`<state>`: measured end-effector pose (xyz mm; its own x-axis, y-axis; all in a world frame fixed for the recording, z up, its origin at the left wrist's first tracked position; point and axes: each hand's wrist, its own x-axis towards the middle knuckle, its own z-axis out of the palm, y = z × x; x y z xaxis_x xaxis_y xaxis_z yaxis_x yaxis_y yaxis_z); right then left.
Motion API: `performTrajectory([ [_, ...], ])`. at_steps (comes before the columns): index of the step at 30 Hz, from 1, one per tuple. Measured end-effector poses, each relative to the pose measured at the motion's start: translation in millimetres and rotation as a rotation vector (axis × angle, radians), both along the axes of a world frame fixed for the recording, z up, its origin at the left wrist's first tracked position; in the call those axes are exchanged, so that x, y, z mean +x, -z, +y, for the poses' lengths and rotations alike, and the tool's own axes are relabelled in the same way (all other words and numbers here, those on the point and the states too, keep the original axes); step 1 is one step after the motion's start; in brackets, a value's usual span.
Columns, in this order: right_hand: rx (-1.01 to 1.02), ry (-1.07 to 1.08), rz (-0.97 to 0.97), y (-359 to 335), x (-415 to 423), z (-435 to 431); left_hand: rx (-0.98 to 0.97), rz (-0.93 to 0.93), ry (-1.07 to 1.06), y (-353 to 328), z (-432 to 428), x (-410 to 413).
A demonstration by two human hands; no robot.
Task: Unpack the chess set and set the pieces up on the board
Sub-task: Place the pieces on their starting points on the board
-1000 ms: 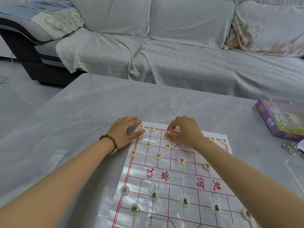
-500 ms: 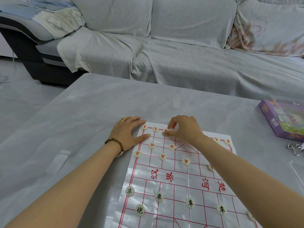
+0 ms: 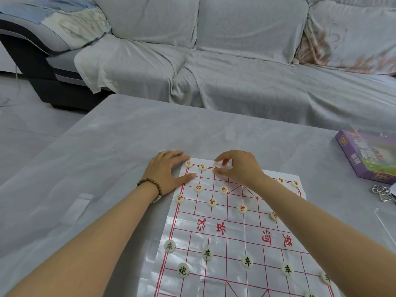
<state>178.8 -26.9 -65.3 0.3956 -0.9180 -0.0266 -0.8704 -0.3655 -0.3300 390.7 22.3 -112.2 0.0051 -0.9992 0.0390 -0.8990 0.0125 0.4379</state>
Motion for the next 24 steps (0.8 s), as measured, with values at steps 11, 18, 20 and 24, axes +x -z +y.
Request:
performTrajectory([
  [11,0.140,-0.072,0.024,-7,-21,44,-0.014,0.014,0.005,1,0,1],
  [18,-0.028,0.018,0.164,-2,-15,37,-0.018,0.020,0.001,1,0,1],
  [20,-0.042,0.014,0.168,-3,-17,36,-0.027,0.027,0.004,0,0,1],
  [24,-0.034,0.000,0.149,-1,-17,36,-0.031,0.035,0.002,1,0,1],
])
